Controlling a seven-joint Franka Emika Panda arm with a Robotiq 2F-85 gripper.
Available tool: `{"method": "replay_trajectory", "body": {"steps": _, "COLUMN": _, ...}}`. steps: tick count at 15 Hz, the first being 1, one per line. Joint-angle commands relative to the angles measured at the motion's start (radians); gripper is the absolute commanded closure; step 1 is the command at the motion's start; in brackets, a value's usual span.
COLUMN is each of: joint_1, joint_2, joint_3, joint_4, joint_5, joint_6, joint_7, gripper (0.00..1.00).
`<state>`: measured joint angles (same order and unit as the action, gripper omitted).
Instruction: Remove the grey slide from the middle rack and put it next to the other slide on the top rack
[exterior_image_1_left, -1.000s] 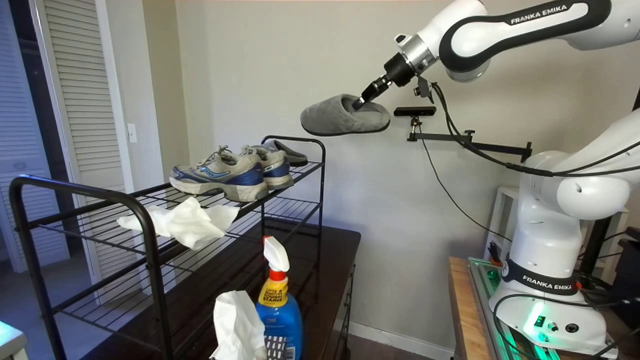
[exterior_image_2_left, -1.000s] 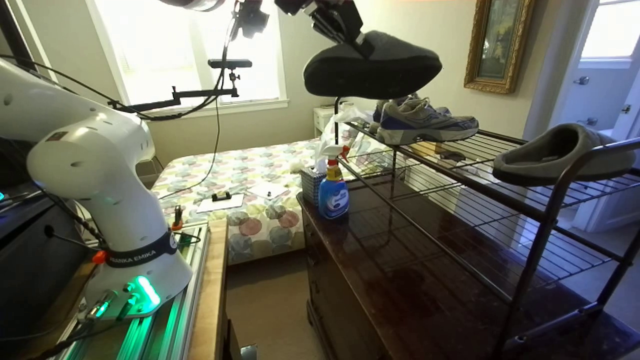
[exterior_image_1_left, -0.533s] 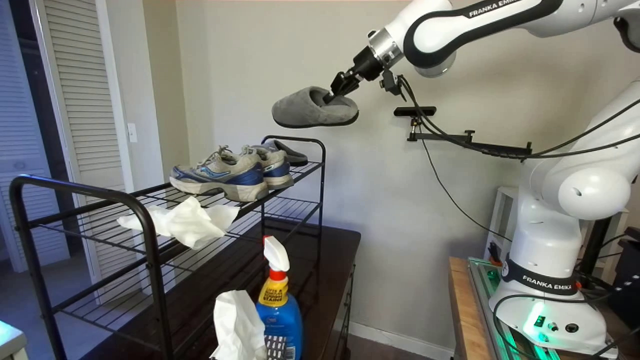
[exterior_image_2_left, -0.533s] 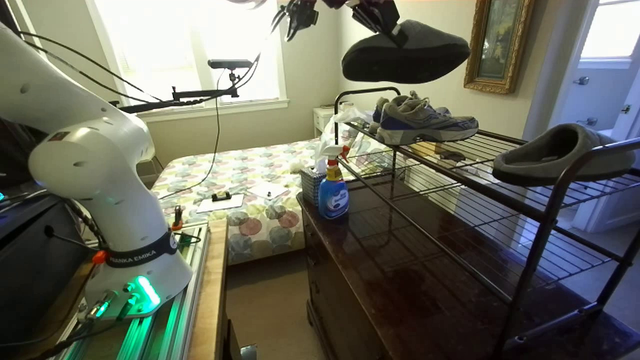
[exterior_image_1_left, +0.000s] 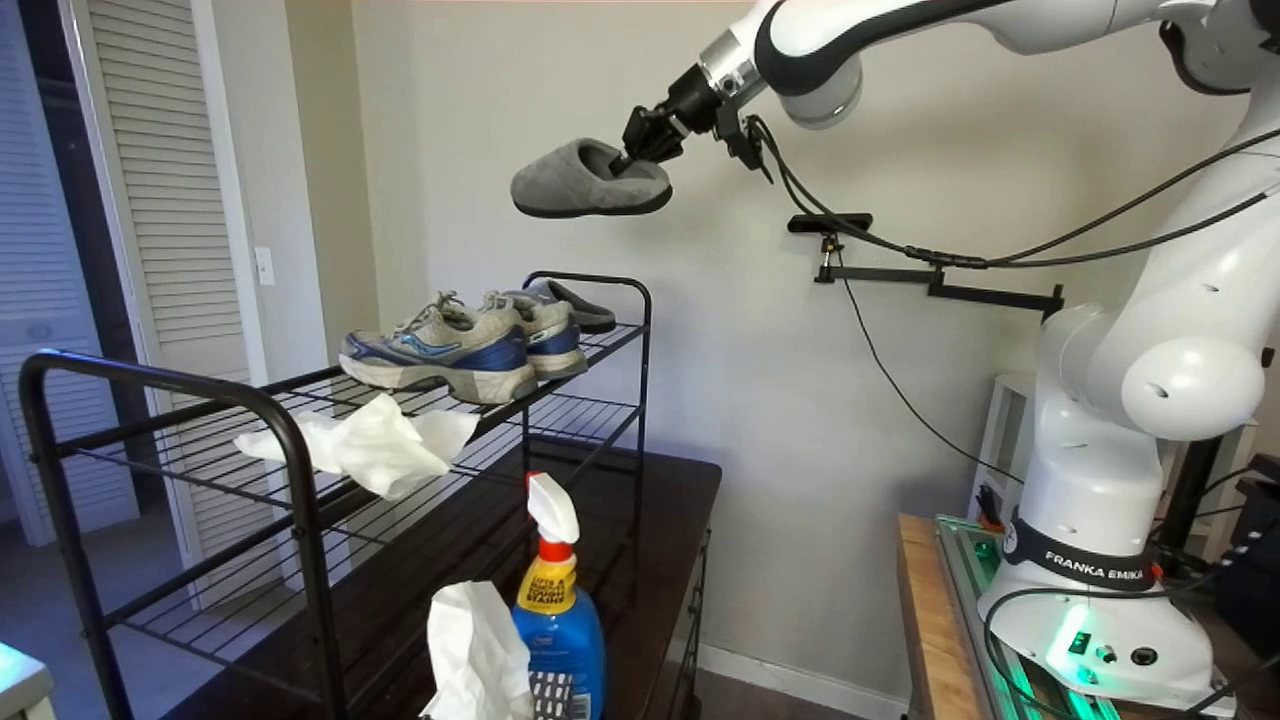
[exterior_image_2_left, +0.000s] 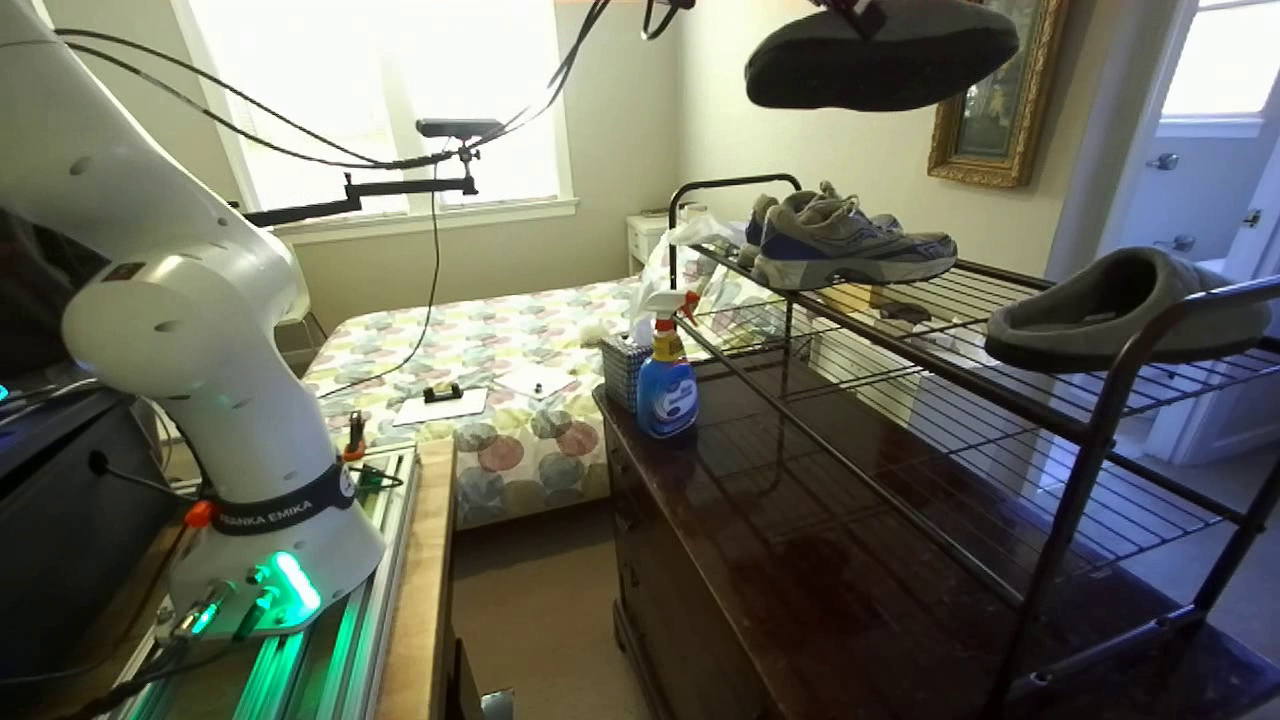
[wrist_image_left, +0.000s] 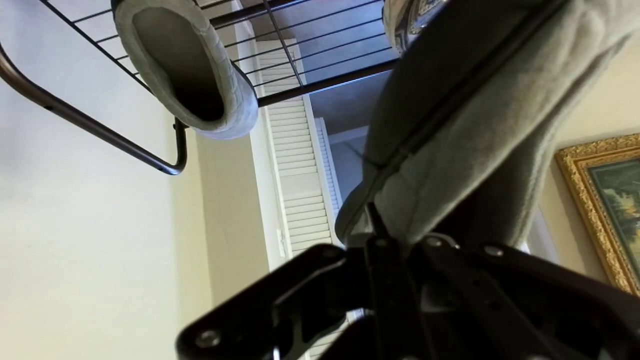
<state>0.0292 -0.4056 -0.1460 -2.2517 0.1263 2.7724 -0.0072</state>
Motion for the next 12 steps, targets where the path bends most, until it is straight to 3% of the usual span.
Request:
{"method": "replay_trajectory", "body": {"steps": 1, "joint_1": -0.014, "joint_2": 0.005, "joint_3": 0.014, "joint_4": 0.006, "joint_5": 0.010, "joint_6": -0.003, "joint_7": -0.005, "gripper": 0.95}}
{"method": "replay_trajectory", "body": {"steps": 3, "joint_1": -0.007, "joint_2": 0.028, "joint_3": 0.005, "joint_4": 0.031, "joint_5": 0.020, "joint_6": -0.030, "joint_7": -0.013, "gripper": 0.99}}
{"method": "replay_trajectory", "body": {"steps": 9, "joint_1": 0.106, "joint_2": 0.141, "joint_3": -0.105, "joint_4": 0.208, "joint_5": 0.279, "joint_6": -0.219, "joint_7": -0.162, "gripper": 0.99}}
{"method": "replay_trajectory", "body": {"steps": 12, "joint_1": 0.088, "joint_2": 0.215, "joint_3": -0.119, "joint_4": 0.307, "joint_5": 0.375, "joint_6": -0.264, "joint_7": -0.203, "gripper": 0.99}}
